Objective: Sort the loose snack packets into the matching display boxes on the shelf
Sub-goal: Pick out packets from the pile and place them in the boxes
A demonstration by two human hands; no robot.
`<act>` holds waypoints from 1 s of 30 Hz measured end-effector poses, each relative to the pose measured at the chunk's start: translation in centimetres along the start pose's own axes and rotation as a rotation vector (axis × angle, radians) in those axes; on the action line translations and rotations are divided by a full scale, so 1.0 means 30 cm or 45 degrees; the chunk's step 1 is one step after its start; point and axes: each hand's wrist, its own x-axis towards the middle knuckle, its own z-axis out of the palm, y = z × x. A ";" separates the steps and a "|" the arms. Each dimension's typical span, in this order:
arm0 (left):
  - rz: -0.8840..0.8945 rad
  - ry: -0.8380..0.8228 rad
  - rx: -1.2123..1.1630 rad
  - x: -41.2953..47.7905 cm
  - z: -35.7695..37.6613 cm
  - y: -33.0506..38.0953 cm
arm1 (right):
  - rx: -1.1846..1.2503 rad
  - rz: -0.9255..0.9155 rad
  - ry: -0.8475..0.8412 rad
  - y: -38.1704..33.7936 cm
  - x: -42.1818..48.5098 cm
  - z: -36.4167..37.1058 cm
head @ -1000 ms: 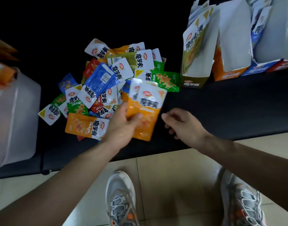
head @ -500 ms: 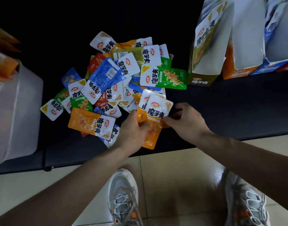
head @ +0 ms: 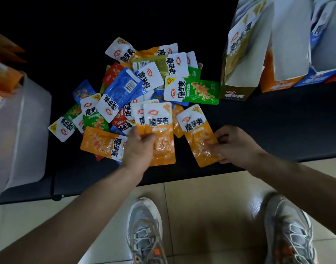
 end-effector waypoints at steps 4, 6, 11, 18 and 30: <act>-0.030 -0.029 0.111 0.006 0.004 -0.015 | -0.266 0.013 0.018 -0.026 -0.014 -0.040; -0.047 -0.087 0.109 -0.006 0.024 -0.019 | -0.426 -0.101 0.029 -0.040 -0.001 -0.037; -0.082 -0.126 0.039 -0.011 0.037 -0.027 | 0.090 -0.257 0.005 -0.032 0.009 -0.032; -0.028 -0.281 -0.202 -0.068 0.081 0.002 | 0.301 -0.151 -0.197 -0.057 -0.015 0.067; 0.120 0.151 -0.130 0.066 -0.106 -0.012 | -1.452 -0.992 0.345 -0.002 0.060 0.102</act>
